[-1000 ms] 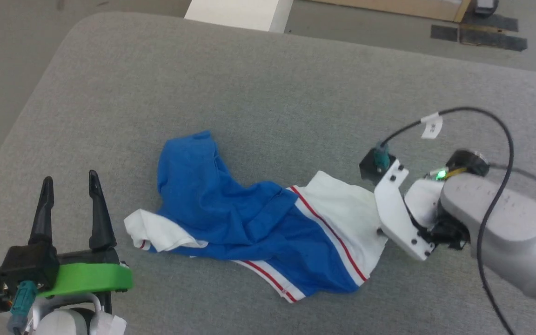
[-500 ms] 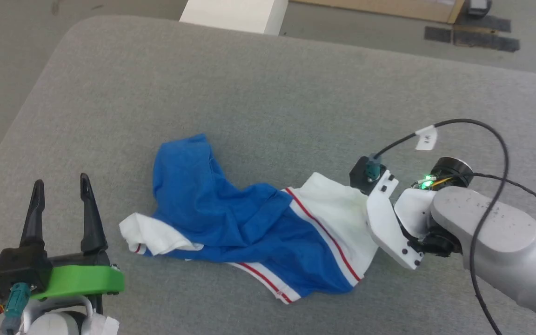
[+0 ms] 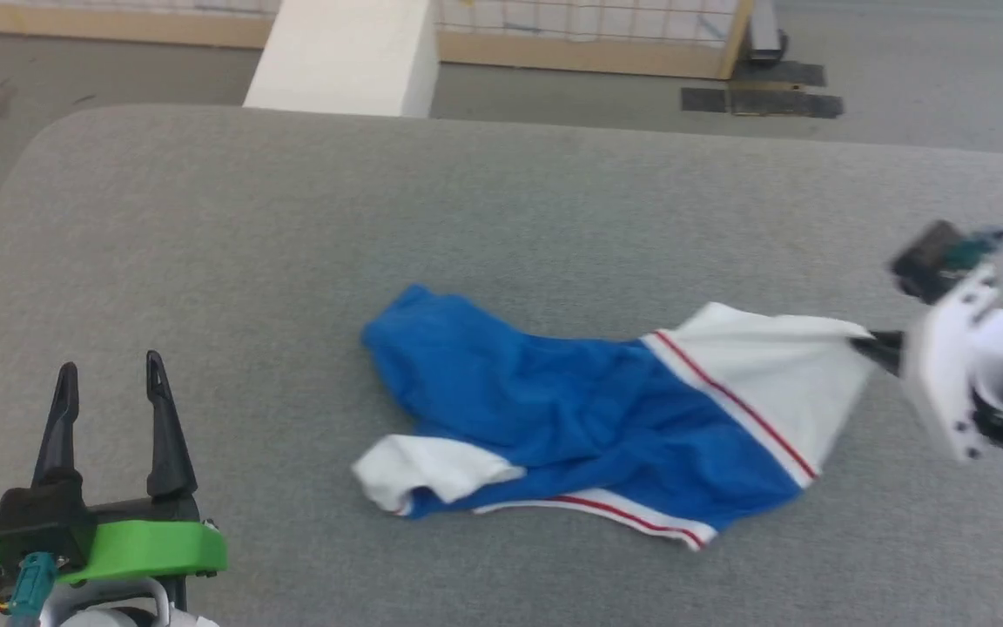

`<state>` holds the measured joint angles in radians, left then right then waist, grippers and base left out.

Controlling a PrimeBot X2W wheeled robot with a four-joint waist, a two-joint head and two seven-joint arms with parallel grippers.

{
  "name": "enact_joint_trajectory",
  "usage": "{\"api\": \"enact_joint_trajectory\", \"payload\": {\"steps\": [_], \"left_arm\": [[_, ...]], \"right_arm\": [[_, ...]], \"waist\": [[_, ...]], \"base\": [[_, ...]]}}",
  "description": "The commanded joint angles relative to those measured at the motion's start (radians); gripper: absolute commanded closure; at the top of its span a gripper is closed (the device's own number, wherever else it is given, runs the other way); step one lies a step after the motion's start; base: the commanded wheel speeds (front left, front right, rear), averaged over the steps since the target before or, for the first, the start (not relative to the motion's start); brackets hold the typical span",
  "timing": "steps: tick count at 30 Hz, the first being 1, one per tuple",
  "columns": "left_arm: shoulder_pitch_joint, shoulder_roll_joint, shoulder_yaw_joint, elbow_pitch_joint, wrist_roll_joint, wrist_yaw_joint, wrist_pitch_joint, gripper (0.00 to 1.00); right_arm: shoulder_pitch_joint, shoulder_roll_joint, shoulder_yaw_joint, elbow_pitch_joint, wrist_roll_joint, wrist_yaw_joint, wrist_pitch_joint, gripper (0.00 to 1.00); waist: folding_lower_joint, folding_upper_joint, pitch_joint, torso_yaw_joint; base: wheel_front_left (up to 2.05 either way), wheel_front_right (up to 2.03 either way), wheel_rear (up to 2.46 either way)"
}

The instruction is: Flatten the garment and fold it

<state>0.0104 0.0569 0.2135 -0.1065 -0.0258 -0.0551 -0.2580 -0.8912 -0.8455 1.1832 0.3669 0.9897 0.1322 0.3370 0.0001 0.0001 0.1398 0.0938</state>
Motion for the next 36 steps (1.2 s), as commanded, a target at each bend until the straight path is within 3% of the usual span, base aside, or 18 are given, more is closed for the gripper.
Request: {"api": "enact_joint_trajectory", "payload": {"steps": [1, 6, 13, 14, 15, 20, 26, 32, 36], "left_arm": [[0.010, -0.005, -0.003, -0.003, 0.007, -0.006, -0.004, 0.00], [0.009, -0.005, -0.017, -0.005, 0.013, -0.013, -0.004, 0.00], [-0.001, 0.003, -0.039, 0.002, 0.023, -0.022, -0.004, 0.00], [-0.001, 0.006, -0.041, 0.004, 0.024, -0.023, -0.004, 0.00], [-0.001, 0.009, -0.044, 0.006, 0.026, -0.024, -0.004, 0.00], [-0.015, 0.034, -0.069, 0.011, 0.032, -0.033, -0.004, 0.00], [-0.085, 0.092, -0.133, 0.021, 0.032, -0.057, -0.004, 0.00], [-0.180, 0.168, -0.205, 0.047, 0.020, -0.070, -0.004, 0.00], [-0.242, 0.213, -0.264, 0.087, 0.000, -0.074, -0.004, 0.00]], "right_arm": [[0.041, -0.018, -0.012, 0.005, 0.019, -0.002, -0.008, 1.00], [0.165, -0.064, -0.053, 0.064, 0.076, -0.002, -0.003, 1.00], [0.260, 0.012, -0.105, 0.163, 0.098, -0.002, -0.065, 1.00], [0.260, 0.021, -0.113, 0.175, 0.085, -0.002, -0.083, 0.20], [0.259, 0.029, -0.122, 0.186, 0.072, -0.002, -0.104, 0.00], [0.257, 0.050, -0.177, 0.203, -0.012, -0.002, -0.237, 0.00], [0.279, 0.067, -0.319, 0.191, -0.131, -0.002, -0.439, 0.00], [0.339, 0.165, -0.513, 0.173, -0.289, -0.002, -0.560, 0.00], [0.410, 0.249, -0.706, 0.127, -0.427, -0.002, -0.589, 0.00]], "waist": [[-0.0001, -0.0001, -0.014, -0.027], [-0.0001, -0.0001, -0.011, -0.042], [-0.0001, -0.0001, -0.004, -0.045], [-0.0001, -0.0001, -0.005, -0.046], [-0.0001, -0.0001, -0.006, -0.047], [-0.0001, -0.0001, -0.023, -0.055], [-0.0001, -0.0001, -0.049, -0.066], [-0.0001, -0.0001, -0.060, -0.088], [-0.0001, -0.0001, -0.061, -0.094]], "base": [[0.00, 0.00, 0.00], [0.00, 0.00, 0.00], [0.00, 0.00, 0.00], [0.00, 0.00, 0.00], [0.00, 0.00, 0.00], [0.00, 0.00, 0.00], [0.00, 0.00, 0.00], [0.00, 0.00, 0.00], [0.00, 0.00, 0.00]]}}
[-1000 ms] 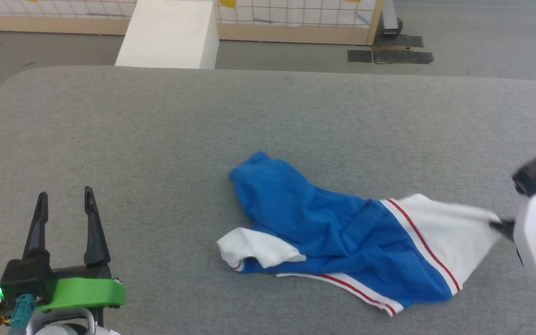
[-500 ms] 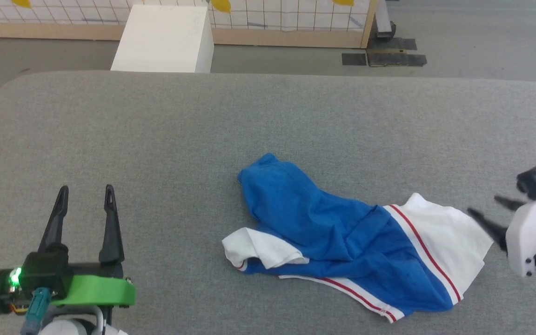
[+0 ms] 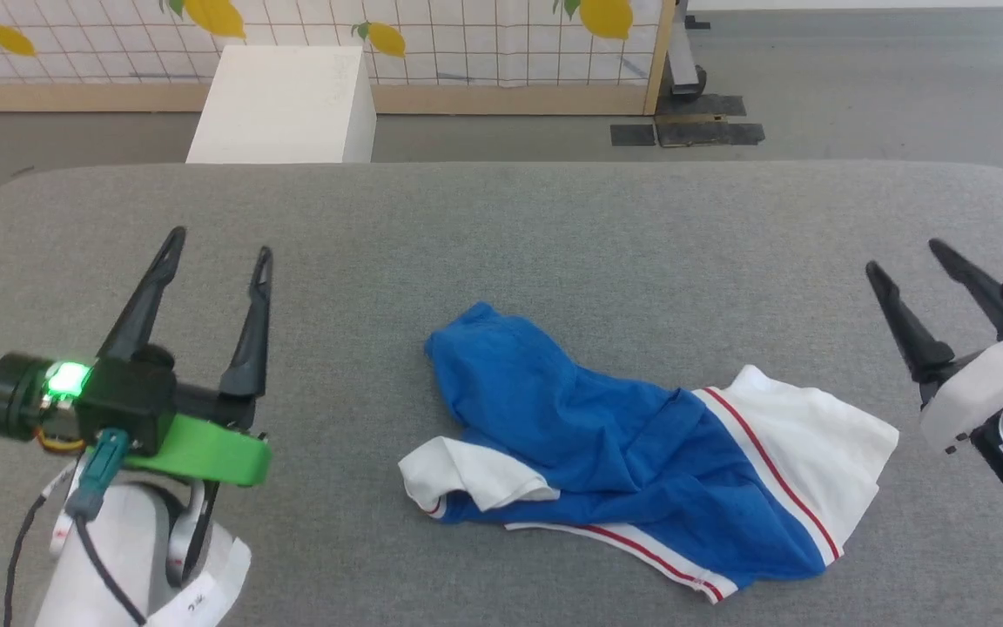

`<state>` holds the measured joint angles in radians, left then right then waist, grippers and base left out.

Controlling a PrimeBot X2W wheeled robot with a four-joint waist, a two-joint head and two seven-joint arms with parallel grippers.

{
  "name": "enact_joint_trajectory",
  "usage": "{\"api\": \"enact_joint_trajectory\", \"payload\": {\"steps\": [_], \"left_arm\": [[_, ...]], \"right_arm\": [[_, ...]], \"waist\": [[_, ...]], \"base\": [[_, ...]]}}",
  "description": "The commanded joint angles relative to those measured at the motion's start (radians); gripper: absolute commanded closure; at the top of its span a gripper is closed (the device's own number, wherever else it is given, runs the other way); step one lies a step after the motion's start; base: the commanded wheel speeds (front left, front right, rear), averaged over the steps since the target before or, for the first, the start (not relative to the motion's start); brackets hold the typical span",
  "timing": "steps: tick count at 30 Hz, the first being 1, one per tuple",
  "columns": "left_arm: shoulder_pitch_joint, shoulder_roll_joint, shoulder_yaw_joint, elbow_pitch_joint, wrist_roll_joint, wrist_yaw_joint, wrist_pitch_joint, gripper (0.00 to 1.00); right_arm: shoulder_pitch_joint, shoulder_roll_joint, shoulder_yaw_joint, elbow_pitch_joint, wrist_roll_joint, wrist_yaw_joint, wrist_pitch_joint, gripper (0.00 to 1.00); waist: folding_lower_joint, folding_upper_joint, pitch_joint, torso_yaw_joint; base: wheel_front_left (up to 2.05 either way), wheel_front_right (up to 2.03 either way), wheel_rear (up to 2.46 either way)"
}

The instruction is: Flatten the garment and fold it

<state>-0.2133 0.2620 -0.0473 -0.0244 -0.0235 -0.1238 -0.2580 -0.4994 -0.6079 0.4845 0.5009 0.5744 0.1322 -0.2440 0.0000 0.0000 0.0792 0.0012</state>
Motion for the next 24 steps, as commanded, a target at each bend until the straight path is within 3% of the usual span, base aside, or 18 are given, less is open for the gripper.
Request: {"api": "enact_joint_trajectory", "payload": {"steps": [1, 6, 10, 18, 21, 24], "left_arm": [[-0.033, 0.018, -0.019, 0.017, -0.006, -0.006, -0.004, 0.00], [-0.125, 0.096, -0.155, 0.105, -0.061, -0.006, 0.009, 0.00], [-0.204, 0.183, -0.330, 0.158, -0.172, -0.007, 0.141, 0.00], [-0.330, 0.388, -0.749, 0.068, -0.571, -0.007, 0.618, 0.00], [-0.383, 0.453, -0.861, 0.013, -0.683, -0.007, 0.732, 0.00], [-0.437, 0.481, -0.954, -0.019, -0.779, -0.007, 0.799, 0.00]], "right_arm": [[0.039, 0.031, -0.052, -0.024, -0.042, -0.002, -0.011, 0.00], [0.183, 0.163, -0.293, -0.174, -0.228, -0.002, -0.017, 0.00], [0.300, 0.259, -0.396, -0.310, -0.350, -0.002, -0.011, 0.00], [0.392, 0.335, -0.452, -0.454, -0.429, -0.002, 0.053, 0.00], [0.396, 0.341, -0.455, -0.472, -0.434, -0.002, 0.063, 0.00], [0.394, 0.342, -0.455, -0.480, -0.435, -0.002, 0.071, 0.00]], "waist": [[0.0000, 0.0000, 0.000, -0.002], [0.0000, 0.0000, -0.001, -0.022], [0.0000, 0.0000, -0.002, -0.042], [0.0000, 0.0000, 0.001, -0.066], [0.0000, 0.0000, 0.004, -0.073], [0.0000, 0.0000, 0.007, -0.078]], "base": [[0.00, 0.00, 0.00], [0.00, 0.00, 0.00], [0.00, 0.00, 0.00], [0.00, 0.00, 0.00], [0.00, 0.00, 0.00], [0.00, 0.00, 0.00]]}}
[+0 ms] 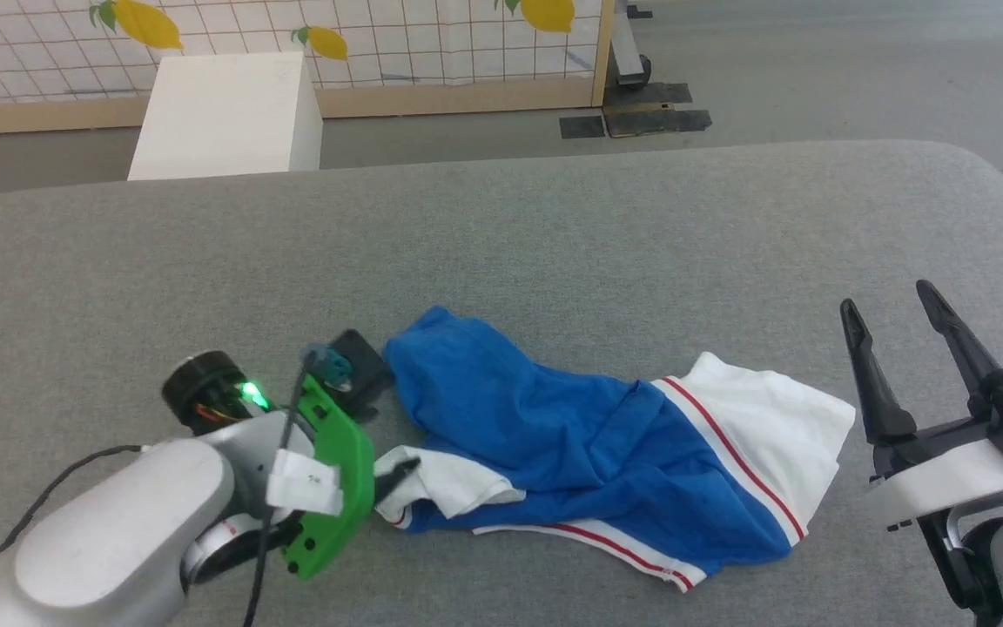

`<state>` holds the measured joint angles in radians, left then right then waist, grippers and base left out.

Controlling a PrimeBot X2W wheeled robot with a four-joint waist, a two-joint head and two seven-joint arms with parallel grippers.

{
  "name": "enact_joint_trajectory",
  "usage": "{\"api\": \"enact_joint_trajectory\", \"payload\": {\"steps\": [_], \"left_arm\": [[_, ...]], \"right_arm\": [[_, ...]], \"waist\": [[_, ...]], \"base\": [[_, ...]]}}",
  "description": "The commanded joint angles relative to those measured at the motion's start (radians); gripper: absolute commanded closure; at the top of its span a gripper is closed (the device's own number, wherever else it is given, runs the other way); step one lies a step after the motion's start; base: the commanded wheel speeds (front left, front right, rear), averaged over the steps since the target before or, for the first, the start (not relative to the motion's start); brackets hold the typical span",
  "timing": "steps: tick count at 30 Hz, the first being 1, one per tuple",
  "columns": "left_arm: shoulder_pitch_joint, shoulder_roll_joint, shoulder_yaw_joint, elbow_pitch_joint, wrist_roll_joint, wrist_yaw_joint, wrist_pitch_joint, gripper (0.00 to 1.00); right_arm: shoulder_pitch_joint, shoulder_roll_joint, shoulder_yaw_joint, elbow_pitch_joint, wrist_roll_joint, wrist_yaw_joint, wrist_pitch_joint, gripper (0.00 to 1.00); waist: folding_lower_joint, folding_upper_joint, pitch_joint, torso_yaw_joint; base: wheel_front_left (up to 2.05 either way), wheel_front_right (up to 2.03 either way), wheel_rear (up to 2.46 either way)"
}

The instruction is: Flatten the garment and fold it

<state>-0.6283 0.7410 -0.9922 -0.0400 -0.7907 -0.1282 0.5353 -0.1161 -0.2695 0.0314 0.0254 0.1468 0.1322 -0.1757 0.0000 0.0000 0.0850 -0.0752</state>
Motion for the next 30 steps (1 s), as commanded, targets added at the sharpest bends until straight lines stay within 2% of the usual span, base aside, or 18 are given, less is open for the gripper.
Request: {"api": "enact_joint_trajectory", "payload": {"steps": [1, 8, 17, 18, 19, 27, 30], "left_arm": [[-0.039, 0.007, -0.037, -0.004, -0.031, -0.002, 0.022, 0.00], [-0.169, -0.005, -0.223, 0.077, -0.103, -0.002, 0.061, 0.00], [-0.210, -0.021, -0.286, 0.155, -0.105, -0.002, 0.058, 0.00], [-0.205, -0.020, -0.287, 0.151, -0.102, -0.002, 0.074, 0.15], [-0.201, -0.019, -0.287, 0.145, -0.094, -0.002, 0.083, 1.00], [-0.185, 0.029, -0.288, 0.060, -0.089, -0.002, 0.085, 1.00], [-0.191, 0.073, -0.275, 0.059, -0.116, -0.002, -0.008, 1.00]], "right_arm": [[0.010, 0.003, 0.000, -0.005, -0.007, -0.002, 0.005, 0.00], [-0.020, 0.000, 0.036, 0.004, -0.007, -0.002, 0.007, 0.00], [-0.031, 0.002, 0.038, 0.028, -0.004, -0.002, -0.006, 0.00], [-0.032, 0.003, 0.038, 0.030, -0.004, -0.002, -0.008, 0.00], [-0.032, 0.003, 0.037, 0.032, -0.004, -0.002, -0.009, 0.00], [-0.019, 0.012, 0.023, 0.052, -0.011, -0.002, -0.020, 0.00], [-0.014, 0.015, 0.021, 0.058, -0.010, -0.002, -0.024, 0.00]], "waist": [[0.0000, 0.0000, 0.003, -0.003], [0.0000, 0.0000, 0.019, -0.035], [0.0000, 0.0000, 0.041, -0.070], [0.0000, 0.0000, 0.043, -0.073], [0.0000, 0.0000, 0.045, -0.074], [0.0000, 0.0000, 0.034, -0.049], [0.0000, 0.0000, 0.024, -0.033]], "base": [[0.00, 0.00, 0.00], [0.00, 0.00, 0.00], [0.00, 0.00, 0.00], [0.00, 0.00, 0.00], [0.00, 0.00, 0.00], [0.00, 0.00, 0.00], [0.00, 0.00, 0.00]]}}
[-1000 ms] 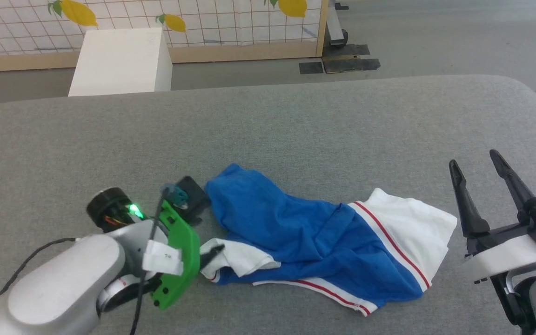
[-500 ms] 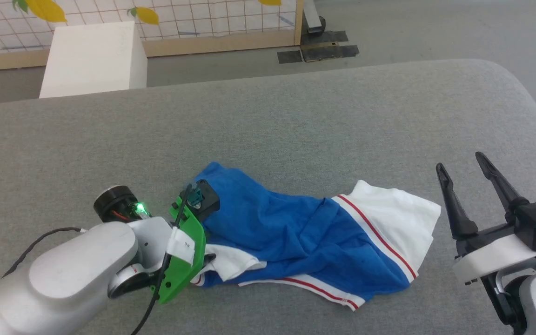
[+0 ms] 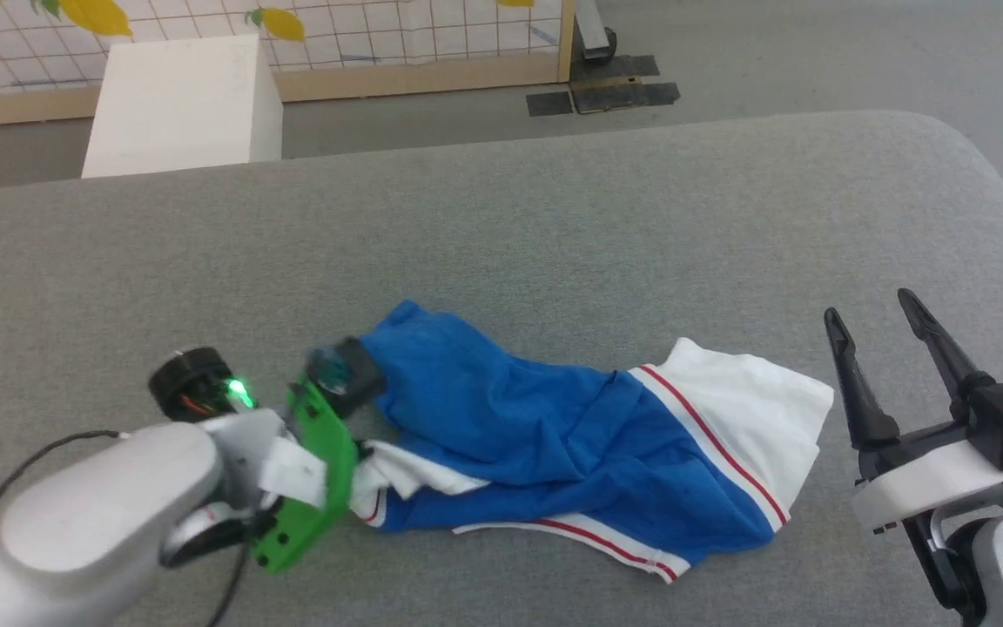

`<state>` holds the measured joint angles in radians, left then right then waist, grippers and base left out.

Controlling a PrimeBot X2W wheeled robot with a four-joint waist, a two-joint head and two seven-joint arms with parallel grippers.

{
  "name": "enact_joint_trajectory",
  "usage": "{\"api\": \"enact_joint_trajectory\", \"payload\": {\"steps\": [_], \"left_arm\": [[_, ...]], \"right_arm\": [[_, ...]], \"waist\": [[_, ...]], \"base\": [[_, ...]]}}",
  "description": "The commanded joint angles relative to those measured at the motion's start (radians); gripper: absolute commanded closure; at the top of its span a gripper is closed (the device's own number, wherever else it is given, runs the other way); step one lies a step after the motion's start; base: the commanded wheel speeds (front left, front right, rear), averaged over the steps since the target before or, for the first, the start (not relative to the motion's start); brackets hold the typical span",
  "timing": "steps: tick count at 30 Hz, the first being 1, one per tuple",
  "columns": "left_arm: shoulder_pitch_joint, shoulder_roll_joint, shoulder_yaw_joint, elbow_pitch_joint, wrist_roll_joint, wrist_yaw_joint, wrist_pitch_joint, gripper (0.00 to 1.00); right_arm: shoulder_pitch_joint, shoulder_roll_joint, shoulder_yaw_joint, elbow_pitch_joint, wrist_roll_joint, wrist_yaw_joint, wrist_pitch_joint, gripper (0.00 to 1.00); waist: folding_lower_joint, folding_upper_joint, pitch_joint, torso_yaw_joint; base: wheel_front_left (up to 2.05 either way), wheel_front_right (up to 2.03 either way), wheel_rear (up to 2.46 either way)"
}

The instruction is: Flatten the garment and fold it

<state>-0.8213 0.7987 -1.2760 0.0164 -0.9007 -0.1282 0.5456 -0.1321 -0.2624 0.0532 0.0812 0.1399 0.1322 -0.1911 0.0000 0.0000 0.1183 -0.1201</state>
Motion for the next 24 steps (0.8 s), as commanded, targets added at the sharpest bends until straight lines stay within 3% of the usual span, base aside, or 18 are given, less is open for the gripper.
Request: {"api": "enact_joint_trajectory", "payload": {"steps": [1, 3, 6, 11, 18, 23, 24], "left_arm": [[0.003, 0.030, 0.025, 0.008, -0.015, -0.002, -0.054, 1.00], [0.017, 0.062, 0.072, 0.013, -0.041, 0.009, -0.138, 1.00], [0.110, 0.145, 0.152, 0.000, -0.116, 0.091, -0.292, 1.00], [0.263, 0.213, 0.193, 0.026, -0.209, 0.183, -0.433, 1.00], [0.430, 0.182, 0.237, 0.197, -0.348, 0.220, -0.611, 1.00], [0.452, 0.121, 0.222, 0.314, -0.353, 0.206, -0.633, 1.00], [0.447, 0.106, 0.220, 0.341, -0.340, 0.210, -0.649, 0.91]], "right_arm": [[0.003, 0.009, -0.003, 0.003, -0.004, -0.002, -0.009, 0.00], [0.008, 0.011, -0.004, 0.005, -0.006, -0.002, -0.012, 0.00], [0.025, 0.015, -0.014, 0.010, -0.007, -0.002, -0.016, 0.00], [0.035, 0.020, -0.022, 0.014, -0.008, -0.002, -0.019, 0.00], [0.030, 0.020, -0.016, 0.023, -0.009, -0.002, -0.019, 0.00], [0.031, 0.020, -0.013, 0.034, -0.012, -0.002, -0.015, 0.00], [0.030, 0.022, -0.012, 0.035, -0.013, -0.002, -0.015, 0.00]], "waist": [[0.0000, 0.0000, -0.012, 0.017], [0.0000, 0.0000, -0.017, 0.028], [0.0000, 0.0000, -0.021, 0.051], [0.0000, 0.0000, -0.014, 0.073], [0.0000, 0.0000, -0.002, 0.086], [0.0000, 0.0000, -0.007, 0.097], [0.0000, 0.0000, -0.010, 0.100]], "base": [[0.00, 0.00, 0.00], [0.00, 0.00, 0.00], [0.00, 0.00, 0.00], [0.00, 0.00, 0.00], [0.00, 0.00, 0.00], [0.00, 0.00, 0.00], [0.00, 0.00, 0.00]]}}
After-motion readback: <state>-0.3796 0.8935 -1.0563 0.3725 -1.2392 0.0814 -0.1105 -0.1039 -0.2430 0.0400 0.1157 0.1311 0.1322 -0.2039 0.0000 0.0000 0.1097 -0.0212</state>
